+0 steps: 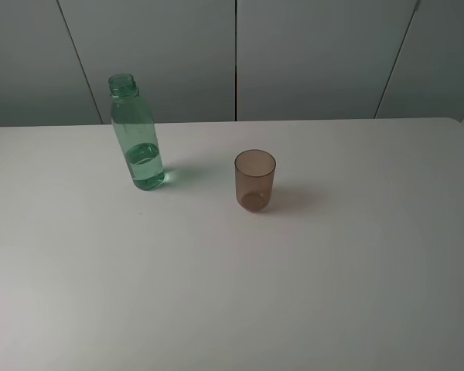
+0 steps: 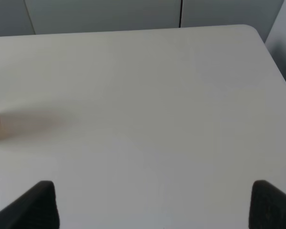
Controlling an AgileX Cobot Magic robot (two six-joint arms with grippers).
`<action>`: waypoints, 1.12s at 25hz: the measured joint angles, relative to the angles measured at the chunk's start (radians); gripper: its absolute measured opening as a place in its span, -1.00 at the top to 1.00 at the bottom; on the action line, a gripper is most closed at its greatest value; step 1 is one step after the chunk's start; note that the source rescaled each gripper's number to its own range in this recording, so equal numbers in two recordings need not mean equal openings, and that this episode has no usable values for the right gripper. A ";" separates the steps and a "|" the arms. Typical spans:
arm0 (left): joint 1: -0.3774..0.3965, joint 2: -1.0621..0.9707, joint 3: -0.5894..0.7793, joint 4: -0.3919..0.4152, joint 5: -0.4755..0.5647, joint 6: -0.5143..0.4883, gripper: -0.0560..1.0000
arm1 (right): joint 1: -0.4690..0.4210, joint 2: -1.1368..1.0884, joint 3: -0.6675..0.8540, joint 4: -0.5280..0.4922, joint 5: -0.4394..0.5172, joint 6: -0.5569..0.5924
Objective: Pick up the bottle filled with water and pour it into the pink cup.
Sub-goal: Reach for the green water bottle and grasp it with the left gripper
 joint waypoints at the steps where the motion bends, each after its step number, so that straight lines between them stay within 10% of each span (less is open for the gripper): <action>1: 0.000 0.000 0.000 0.002 0.000 0.000 -1.00 | 0.000 0.000 0.000 0.000 0.000 0.000; 19: 0.000 0.016 -0.031 0.031 0.000 -0.049 -1.00 | 0.000 0.000 0.000 0.000 0.000 0.000; 28: 0.000 0.505 -0.286 -0.184 -0.117 0.093 -1.00 | 0.000 0.000 0.000 0.000 0.000 0.000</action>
